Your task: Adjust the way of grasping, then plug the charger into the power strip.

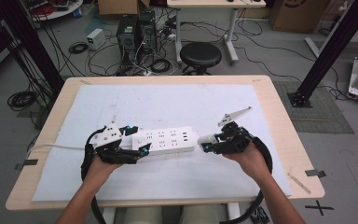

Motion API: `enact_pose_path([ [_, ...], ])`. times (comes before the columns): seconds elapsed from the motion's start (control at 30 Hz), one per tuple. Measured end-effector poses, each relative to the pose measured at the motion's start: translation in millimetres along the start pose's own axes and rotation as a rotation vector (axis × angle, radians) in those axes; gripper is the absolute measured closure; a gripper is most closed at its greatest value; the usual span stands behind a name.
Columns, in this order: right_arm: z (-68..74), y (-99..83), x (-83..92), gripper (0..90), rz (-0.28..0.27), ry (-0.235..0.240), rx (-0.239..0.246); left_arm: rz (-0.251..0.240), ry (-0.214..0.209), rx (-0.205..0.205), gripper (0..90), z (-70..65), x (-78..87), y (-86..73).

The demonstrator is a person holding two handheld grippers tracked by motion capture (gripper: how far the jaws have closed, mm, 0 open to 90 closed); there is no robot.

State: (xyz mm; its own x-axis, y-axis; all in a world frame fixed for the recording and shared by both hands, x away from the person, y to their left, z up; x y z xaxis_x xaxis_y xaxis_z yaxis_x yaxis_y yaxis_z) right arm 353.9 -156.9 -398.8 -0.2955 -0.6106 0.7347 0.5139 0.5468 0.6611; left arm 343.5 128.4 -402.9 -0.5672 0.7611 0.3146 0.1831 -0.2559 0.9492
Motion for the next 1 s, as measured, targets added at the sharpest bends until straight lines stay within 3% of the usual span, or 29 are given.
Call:
enact_pose_path([
  [0.1,-4.8,-2.7,3.7,63.0,0.016,-0.036,0.013,0.002,0.022,-0.023,21.5,0.5,2.9,1.6],
  [0.43,-10.3,-5.9,13.5,63.0,0.065,-0.12,0.085,0.019,0.07,-0.009,20.6,8.3,9.5,-2.6],
  [0.63,-14.0,-9.7,15.4,63.0,0.082,-0.123,0.088,0.017,0.093,0.001,20.7,12.9,13.9,-4.8],
  [0.87,-15.0,-10.4,19.3,63.0,0.084,-0.135,0.086,0.014,0.089,0.015,20.6,15.4,15.1,-7.4],
  [1.0,-16.7,-7.3,17.5,63.0,0.089,-0.135,0.084,0.033,0.077,0.003,20.6,15.1,15.3,-12.1],
])
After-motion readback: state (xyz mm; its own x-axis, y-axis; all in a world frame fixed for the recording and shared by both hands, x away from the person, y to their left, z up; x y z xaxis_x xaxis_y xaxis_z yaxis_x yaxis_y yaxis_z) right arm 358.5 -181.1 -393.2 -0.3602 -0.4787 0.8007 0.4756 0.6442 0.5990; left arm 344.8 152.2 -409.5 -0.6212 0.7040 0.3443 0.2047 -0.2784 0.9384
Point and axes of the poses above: each handheld gripper's, and its own axes: x roughly backward along the jaws, y roughly out of its top, z roughly to its left, the point moved 7 cm from there along -x, roughly forward along the jaws, and after that the axes turned 2 degrees about -y, right-handed, at the moved point
